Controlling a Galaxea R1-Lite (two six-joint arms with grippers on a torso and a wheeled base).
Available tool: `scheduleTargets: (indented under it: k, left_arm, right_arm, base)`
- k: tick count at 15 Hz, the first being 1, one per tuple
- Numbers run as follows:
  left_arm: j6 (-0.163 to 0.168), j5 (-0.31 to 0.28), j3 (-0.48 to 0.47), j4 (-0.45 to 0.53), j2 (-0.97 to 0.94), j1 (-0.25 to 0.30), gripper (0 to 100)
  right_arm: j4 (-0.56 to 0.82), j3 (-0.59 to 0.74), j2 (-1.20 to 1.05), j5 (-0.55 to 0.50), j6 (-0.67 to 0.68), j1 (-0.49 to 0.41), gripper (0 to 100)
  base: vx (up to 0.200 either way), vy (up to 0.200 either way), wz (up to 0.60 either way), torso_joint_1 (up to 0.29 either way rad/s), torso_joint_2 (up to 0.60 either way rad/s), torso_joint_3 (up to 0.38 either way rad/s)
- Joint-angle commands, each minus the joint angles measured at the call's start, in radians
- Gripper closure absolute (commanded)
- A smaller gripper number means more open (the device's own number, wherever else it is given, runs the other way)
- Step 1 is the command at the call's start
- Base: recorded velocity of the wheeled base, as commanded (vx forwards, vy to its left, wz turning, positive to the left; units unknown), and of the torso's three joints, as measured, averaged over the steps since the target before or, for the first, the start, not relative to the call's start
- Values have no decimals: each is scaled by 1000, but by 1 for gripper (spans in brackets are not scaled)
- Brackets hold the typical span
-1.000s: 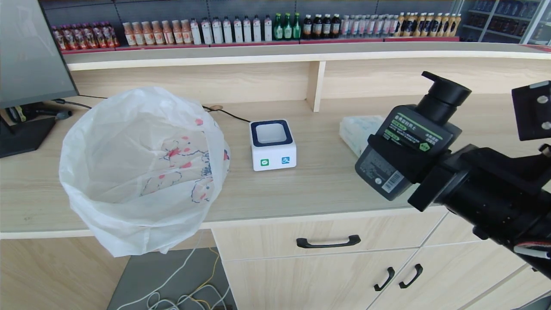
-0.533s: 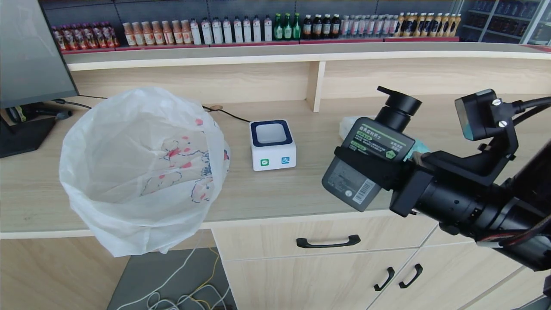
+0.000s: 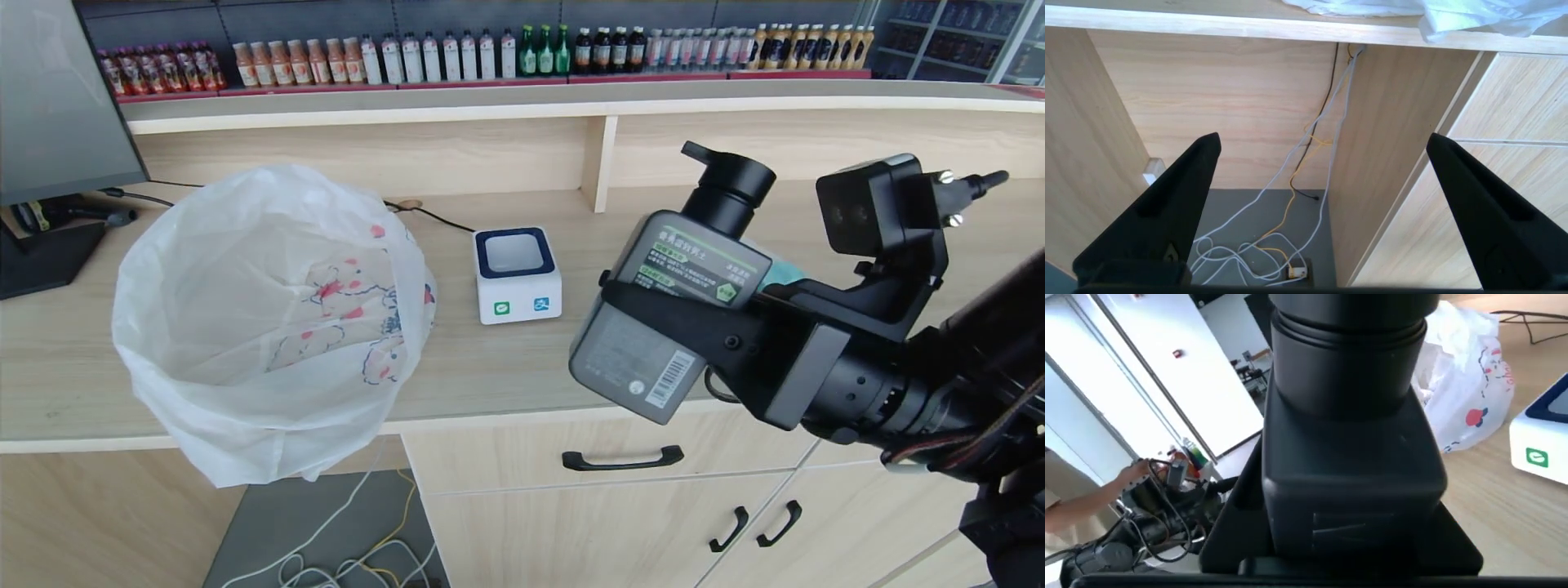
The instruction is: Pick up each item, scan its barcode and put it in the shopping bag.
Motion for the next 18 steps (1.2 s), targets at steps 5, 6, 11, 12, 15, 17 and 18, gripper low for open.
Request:
scheduleTargets:
  k: [5,6,11,12,15,17,18]
  left_arm:
    - [0,0,0,0,0,1,0]
    - [0,0,0,0,0,-1,0]
    - [0,0,0,0,0,1,0]
    - [0,0,0,0,0,-1,0]
    - [0,0,0,0,0,1,0]
    - [0,0,0,0,0,1,0]
    - [0,0,0,0,0,1,0]
  right_arm:
    - [-145,11,7,100,109,0,100]
    - [-150,5,6,102,122,0,100]
    - [-179,-14,-6,175,197,2,100]
    - [-187,-15,-8,186,211,2,100]
    - [-188,-30,-6,220,212,5,100]
    - [-188,-38,1,254,211,14,100]
    - [-188,-38,1,255,211,14,100]
  base:
    - [0,0,0,0,0,0]
    - [0,0,0,0,0,0]
    - [0,0,0,0,0,0]
    - [0,0,0,0,0,0]
    - [0,0,0,0,0,0]
    - [0,0,0,0,0,0]
    - [0,0,0,0,0,0]
